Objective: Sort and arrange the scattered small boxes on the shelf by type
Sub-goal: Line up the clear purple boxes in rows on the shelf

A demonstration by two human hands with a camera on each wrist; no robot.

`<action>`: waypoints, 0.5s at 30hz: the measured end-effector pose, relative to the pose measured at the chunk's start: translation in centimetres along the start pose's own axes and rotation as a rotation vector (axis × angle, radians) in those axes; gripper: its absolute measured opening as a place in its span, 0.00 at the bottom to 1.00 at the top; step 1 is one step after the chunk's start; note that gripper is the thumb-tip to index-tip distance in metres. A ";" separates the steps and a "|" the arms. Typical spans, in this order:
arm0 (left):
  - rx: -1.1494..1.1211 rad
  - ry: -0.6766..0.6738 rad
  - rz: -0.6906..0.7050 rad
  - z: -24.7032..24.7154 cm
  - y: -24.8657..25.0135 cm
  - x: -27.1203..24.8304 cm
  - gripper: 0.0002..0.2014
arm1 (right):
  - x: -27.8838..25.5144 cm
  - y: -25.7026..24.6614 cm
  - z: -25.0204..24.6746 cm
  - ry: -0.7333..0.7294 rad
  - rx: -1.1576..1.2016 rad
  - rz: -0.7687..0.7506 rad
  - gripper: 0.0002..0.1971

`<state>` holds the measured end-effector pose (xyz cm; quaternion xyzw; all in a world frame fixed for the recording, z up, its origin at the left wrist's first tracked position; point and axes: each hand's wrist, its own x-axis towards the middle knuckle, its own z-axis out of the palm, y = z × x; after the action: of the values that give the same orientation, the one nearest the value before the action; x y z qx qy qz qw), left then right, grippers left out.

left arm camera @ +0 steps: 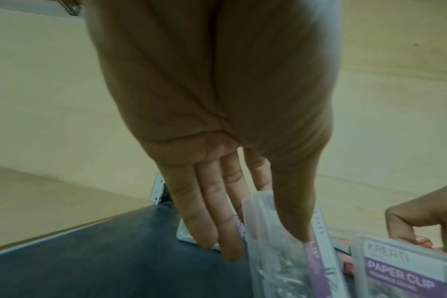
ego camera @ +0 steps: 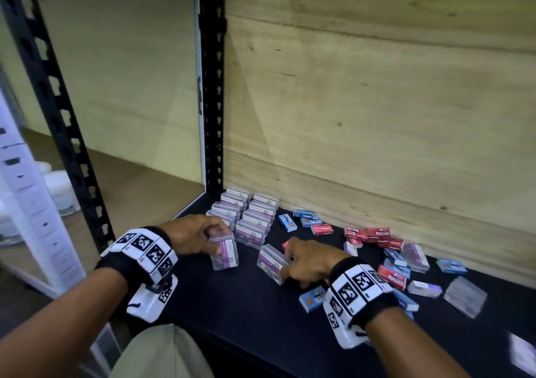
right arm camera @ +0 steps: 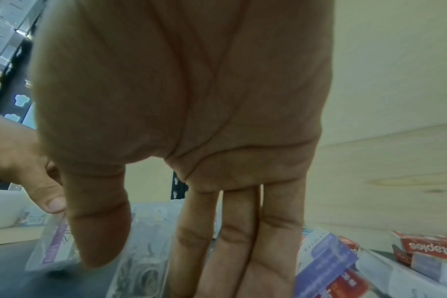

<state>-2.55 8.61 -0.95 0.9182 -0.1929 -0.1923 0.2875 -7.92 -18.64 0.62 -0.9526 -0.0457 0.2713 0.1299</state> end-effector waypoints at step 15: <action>0.102 -0.022 -0.176 -1.8 -3.2 -0.8 0.14 | 0.0 -2.1 -0.5 -0.029 -0.057 -0.054 0.16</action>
<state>-1.57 12.23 -1.32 0.9430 -0.1240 -0.2166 0.2201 -7.67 -16.70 1.59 -0.9503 -0.0808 0.2802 0.1091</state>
